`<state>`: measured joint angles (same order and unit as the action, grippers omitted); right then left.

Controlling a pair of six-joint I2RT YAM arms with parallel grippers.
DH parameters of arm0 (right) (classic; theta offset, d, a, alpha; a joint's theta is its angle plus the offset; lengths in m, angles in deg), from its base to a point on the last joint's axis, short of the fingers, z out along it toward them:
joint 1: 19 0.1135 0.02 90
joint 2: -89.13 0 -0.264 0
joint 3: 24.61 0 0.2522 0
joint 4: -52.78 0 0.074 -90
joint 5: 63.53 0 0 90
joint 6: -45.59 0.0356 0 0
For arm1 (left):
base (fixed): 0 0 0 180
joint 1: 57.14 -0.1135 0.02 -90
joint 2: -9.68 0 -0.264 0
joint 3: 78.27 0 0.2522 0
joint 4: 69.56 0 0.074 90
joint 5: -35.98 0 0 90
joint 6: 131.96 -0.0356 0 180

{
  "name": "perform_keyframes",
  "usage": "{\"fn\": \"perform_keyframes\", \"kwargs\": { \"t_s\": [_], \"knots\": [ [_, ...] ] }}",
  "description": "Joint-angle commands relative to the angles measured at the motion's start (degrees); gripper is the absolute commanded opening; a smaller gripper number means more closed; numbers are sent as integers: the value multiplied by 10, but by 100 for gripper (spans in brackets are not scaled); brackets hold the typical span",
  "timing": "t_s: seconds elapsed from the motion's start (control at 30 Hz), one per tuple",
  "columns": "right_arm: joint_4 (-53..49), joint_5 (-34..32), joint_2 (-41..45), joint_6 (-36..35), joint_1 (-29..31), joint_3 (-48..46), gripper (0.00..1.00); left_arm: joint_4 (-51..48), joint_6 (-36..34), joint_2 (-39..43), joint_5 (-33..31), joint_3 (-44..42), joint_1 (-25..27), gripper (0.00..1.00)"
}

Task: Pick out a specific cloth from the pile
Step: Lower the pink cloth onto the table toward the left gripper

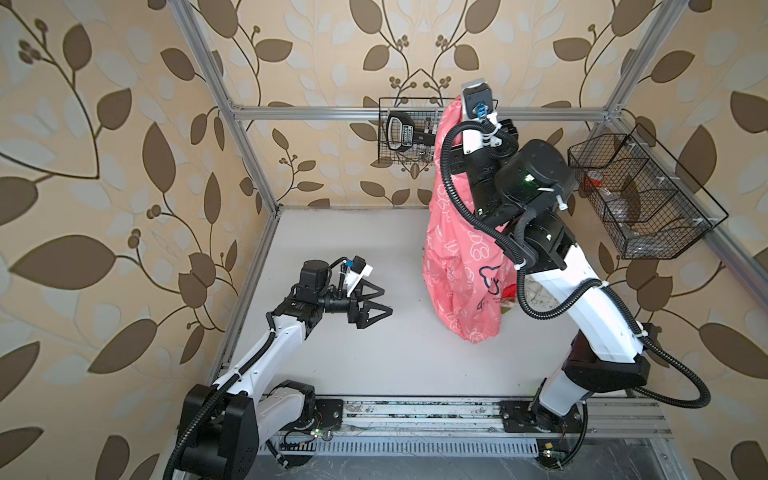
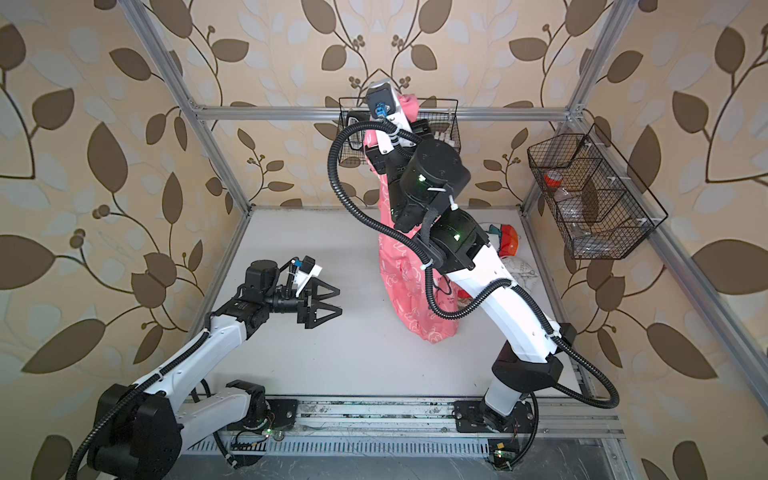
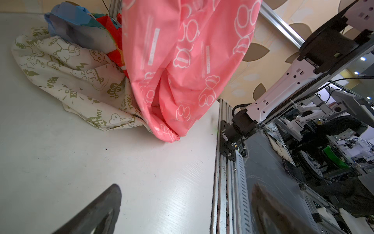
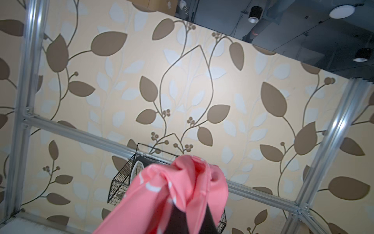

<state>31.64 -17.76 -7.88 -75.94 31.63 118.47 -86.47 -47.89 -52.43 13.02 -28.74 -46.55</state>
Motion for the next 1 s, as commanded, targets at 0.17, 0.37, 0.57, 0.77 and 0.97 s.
{"fn": "perform_keyframes", "kwargs": {
  "t_s": [0.17, 0.37, 0.57, 0.77, 0.97],
  "knots": [
    [-104, 95, 23, 211, -27, -210, 0, -6, -19, 8, 6, 7, 7, 99],
    [-166, 104, 70, 313, -44, -361, 0, -6, -19, 16, 5, 4, 6, 99],
    [-242, 90, 130, 399, -53, -480, 0, -5, -20, 25, 7, 3, 7, 99],
    [-334, 140, 141, 471, -55, -563, 0, -4, -17, 33, 5, 0, 7, 99],
    [-362, 154, 129, 501, -58, -631, 6, -3, -15, 34, 6, -2, 7, 99]
  ]
}}
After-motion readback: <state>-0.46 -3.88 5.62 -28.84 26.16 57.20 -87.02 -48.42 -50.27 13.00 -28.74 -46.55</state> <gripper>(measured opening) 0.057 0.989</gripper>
